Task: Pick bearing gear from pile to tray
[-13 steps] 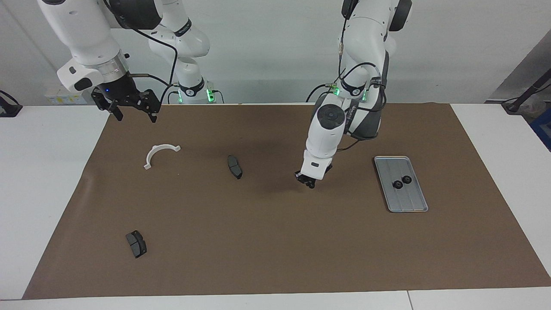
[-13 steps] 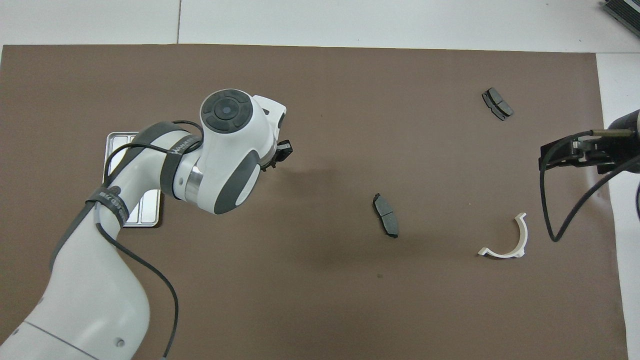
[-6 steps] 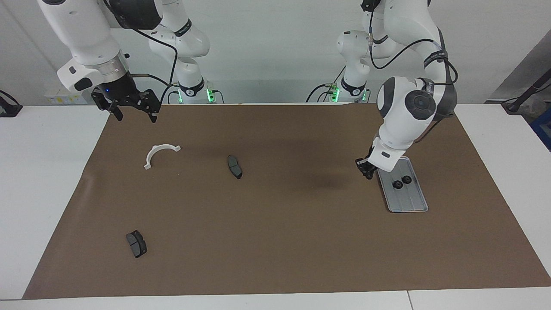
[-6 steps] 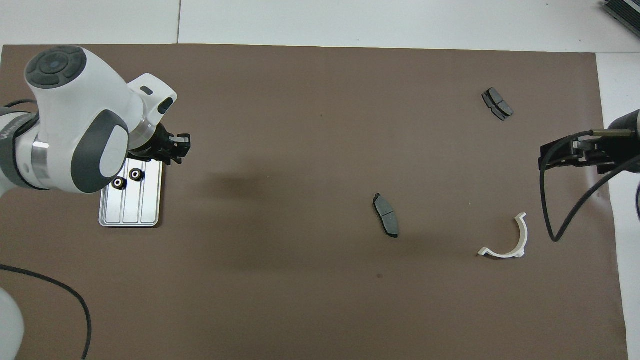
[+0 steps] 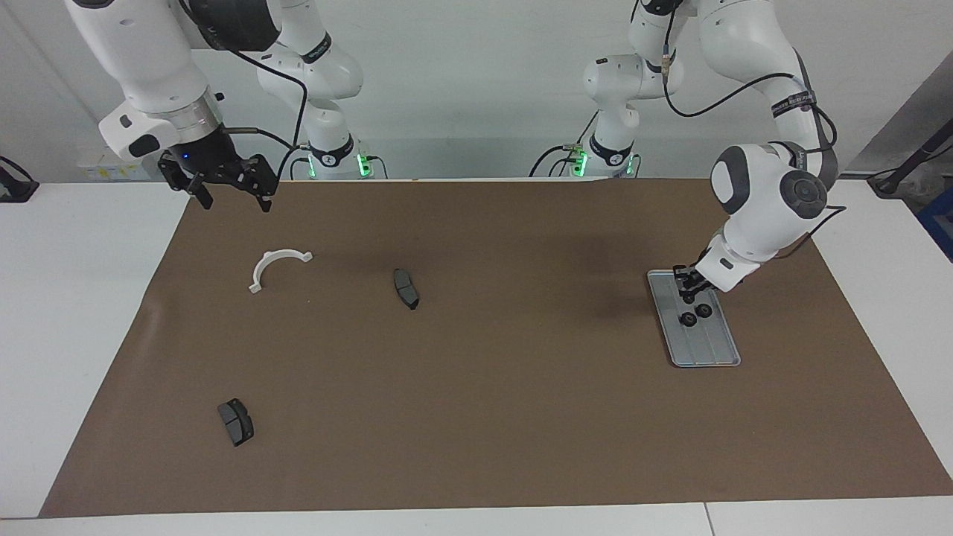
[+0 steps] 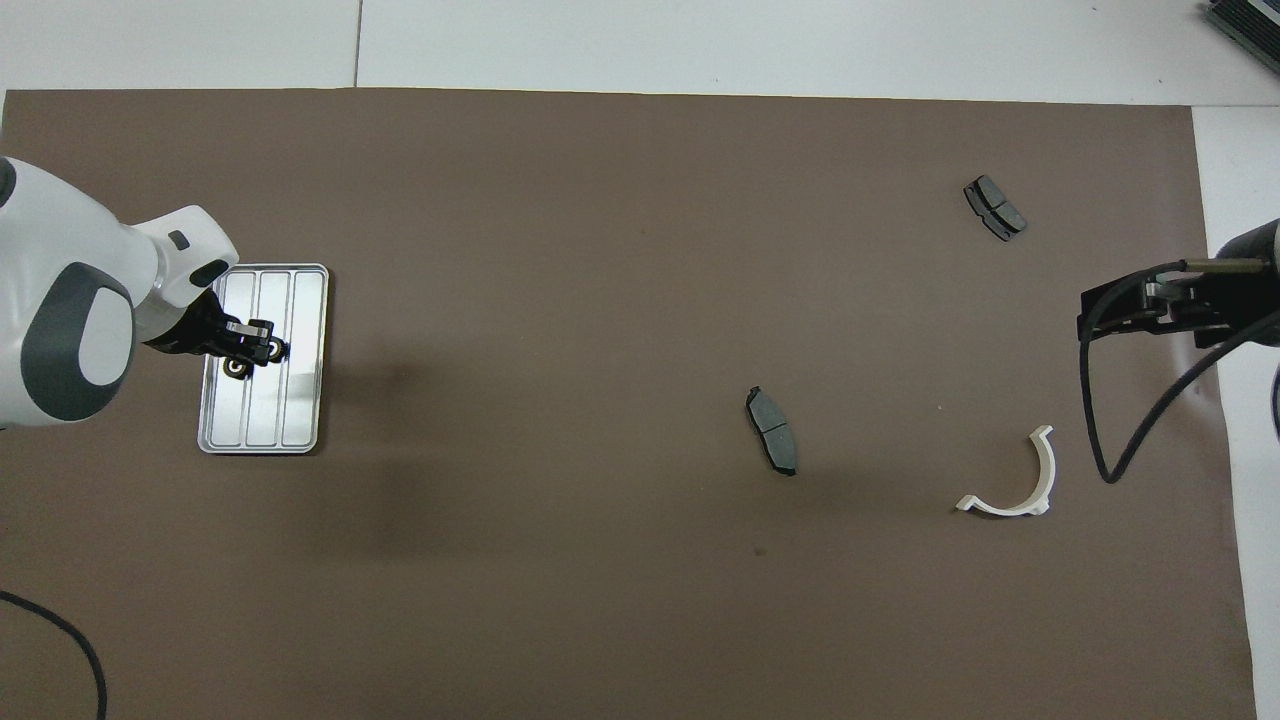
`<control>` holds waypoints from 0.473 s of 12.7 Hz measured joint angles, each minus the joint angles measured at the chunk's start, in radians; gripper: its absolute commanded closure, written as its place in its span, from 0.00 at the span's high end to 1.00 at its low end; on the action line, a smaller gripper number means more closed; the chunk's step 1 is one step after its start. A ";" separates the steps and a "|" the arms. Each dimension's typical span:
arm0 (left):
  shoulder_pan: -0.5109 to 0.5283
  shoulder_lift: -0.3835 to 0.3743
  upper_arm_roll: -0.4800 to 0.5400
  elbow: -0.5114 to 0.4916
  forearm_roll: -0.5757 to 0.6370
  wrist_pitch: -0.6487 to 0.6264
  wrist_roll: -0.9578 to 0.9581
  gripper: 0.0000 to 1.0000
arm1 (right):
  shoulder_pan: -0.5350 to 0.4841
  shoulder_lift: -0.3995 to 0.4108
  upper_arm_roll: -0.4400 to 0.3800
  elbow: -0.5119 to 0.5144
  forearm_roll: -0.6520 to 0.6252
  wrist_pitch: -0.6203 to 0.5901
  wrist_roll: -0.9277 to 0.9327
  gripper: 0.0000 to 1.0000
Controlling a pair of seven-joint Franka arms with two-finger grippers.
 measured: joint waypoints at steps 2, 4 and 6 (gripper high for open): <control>0.016 -0.008 0.000 -0.041 0.000 0.046 0.028 0.07 | 0.000 0.000 0.000 0.000 0.000 0.000 0.000 1.00; 0.014 -0.008 -0.008 -0.080 0.000 0.088 0.028 0.13 | 0.000 0.000 0.000 0.000 0.000 0.000 0.000 1.00; 0.013 -0.009 -0.012 -0.127 0.000 0.130 0.028 0.42 | 0.000 0.000 0.000 0.000 0.000 0.000 0.000 1.00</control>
